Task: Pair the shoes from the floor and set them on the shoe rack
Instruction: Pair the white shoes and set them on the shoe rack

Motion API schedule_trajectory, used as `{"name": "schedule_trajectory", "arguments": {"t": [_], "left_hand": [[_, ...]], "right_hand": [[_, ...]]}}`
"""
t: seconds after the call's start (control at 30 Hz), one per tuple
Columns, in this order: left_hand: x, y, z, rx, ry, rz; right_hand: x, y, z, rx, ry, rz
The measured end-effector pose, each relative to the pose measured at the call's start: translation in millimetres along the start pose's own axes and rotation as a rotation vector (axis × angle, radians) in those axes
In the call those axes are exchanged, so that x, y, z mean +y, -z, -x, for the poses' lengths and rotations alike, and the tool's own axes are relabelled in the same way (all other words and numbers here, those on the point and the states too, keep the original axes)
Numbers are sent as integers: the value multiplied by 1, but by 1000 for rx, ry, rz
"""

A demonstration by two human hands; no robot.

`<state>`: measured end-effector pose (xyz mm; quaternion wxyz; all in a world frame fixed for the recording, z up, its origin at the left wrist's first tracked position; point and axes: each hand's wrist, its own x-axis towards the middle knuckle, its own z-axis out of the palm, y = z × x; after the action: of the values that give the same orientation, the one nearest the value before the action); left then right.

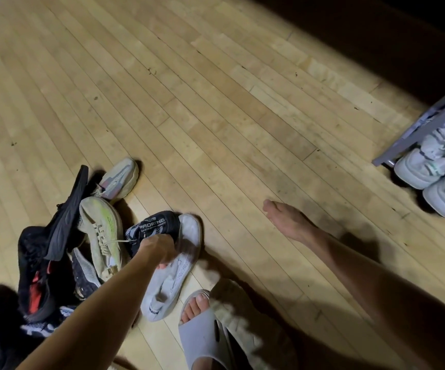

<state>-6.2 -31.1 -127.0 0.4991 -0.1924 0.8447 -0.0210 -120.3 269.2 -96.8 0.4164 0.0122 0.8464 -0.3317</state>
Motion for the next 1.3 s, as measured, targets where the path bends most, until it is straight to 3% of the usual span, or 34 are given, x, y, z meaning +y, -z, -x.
{"name": "schedule_trajectory", "arguments": {"t": [0.17, 0.33, 0.47, 0.6, 0.73, 0.87, 1.13, 1.23, 1.3], "left_hand": [[-3, 16, 12, 77, -114, 28], [5, 30, 19, 109, -187, 314], [43, 59, 32, 197, -376, 449], [100, 86, 52, 112, -568, 549], [144, 105, 63, 44, -618, 613], [191, 106, 78, -33, -712, 729], [260, 89, 72, 143, -616, 958], [269, 85, 67, 277, -601, 977], [271, 83, 68, 287, -580, 1025]], "right_hand": [[4, 12, 6, 0, 5, 4], [14, 24, 14, 37, 4, -16], [24, 38, 18, 46, -3, -43], [39, 49, 24, 53, -18, -79], [51, 58, 25, 84, -24, -104], [65, 72, 28, 109, -53, -291], [117, 91, 31, 100, -156, -512], [120, 88, 32, 96, -148, -588], [115, 84, 30, 85, -129, -624]]}}
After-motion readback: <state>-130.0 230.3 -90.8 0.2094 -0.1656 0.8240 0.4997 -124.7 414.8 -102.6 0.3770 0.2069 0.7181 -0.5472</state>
